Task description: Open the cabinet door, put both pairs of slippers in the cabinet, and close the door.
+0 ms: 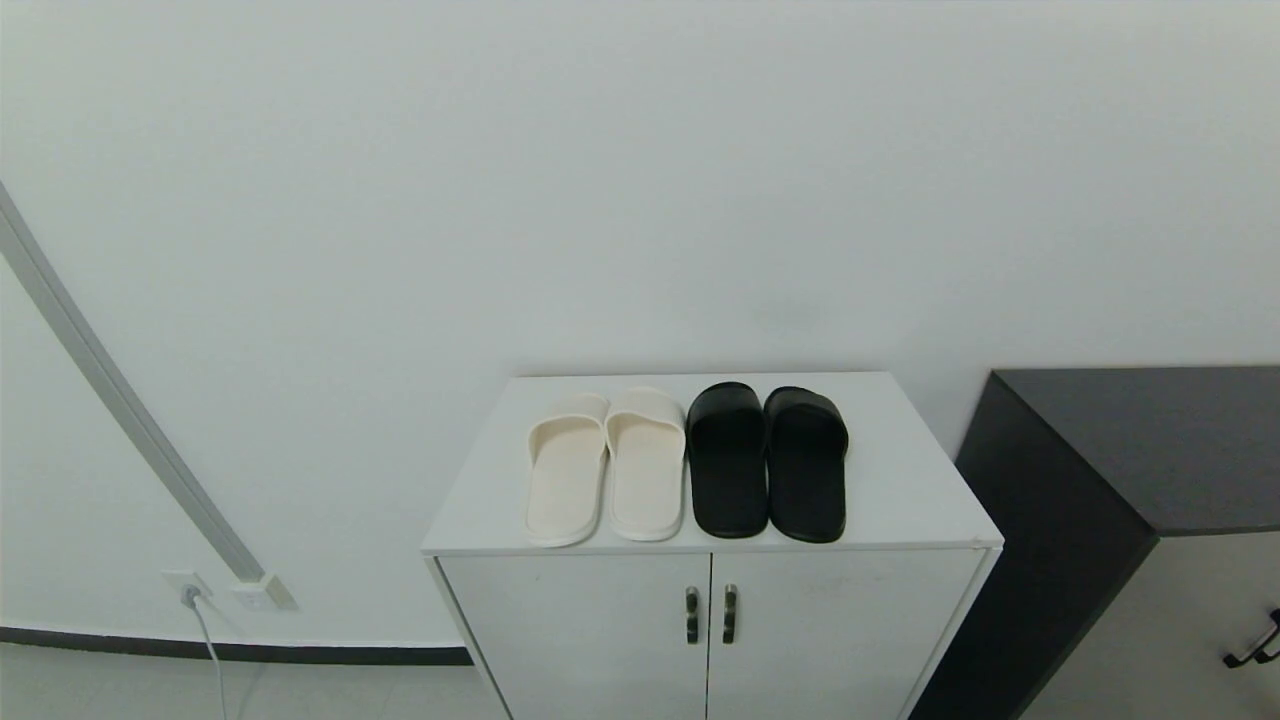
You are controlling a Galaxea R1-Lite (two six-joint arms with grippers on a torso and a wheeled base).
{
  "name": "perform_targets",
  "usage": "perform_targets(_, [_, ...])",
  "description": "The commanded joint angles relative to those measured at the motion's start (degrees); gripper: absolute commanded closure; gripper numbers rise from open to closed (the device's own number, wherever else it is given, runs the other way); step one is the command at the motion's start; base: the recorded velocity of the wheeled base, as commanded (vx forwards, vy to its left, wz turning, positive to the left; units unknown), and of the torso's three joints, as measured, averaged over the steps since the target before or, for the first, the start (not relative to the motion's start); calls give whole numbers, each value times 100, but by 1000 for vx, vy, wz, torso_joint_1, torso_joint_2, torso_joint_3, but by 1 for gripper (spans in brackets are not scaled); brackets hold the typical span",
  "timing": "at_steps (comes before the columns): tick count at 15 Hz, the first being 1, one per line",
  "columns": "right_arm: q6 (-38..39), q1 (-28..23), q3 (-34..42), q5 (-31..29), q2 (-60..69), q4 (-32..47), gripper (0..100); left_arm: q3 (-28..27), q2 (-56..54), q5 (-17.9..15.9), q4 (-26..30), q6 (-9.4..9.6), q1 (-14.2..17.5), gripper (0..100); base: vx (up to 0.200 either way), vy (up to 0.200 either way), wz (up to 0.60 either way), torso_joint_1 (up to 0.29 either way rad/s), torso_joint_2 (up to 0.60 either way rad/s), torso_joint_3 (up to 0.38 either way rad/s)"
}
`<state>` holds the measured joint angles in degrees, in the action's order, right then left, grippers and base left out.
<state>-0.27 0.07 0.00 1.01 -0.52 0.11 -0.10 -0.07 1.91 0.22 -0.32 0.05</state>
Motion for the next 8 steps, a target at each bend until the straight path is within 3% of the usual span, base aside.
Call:
perform_targets(1, [9,1,0,-5,-88,-2,0,1,7,2,4,-3,4,100,0,0,0,0,0,0])
perform_targets(3, [44,1,-237,-48,-343,-81,0,1,7,-7,4,-3,4,100,0,0,0,0,0,0])
perform_targets(4, [431,10,-1125,-75,-826,-81,0,1,7,2,4,-3,4,100,0,0,0,0,0,0])
perform_targets(8, [-140,28,-1037,206,-1609,279,0,1,7,2,-4,-12,4,100,0,0,0,0,0,0])
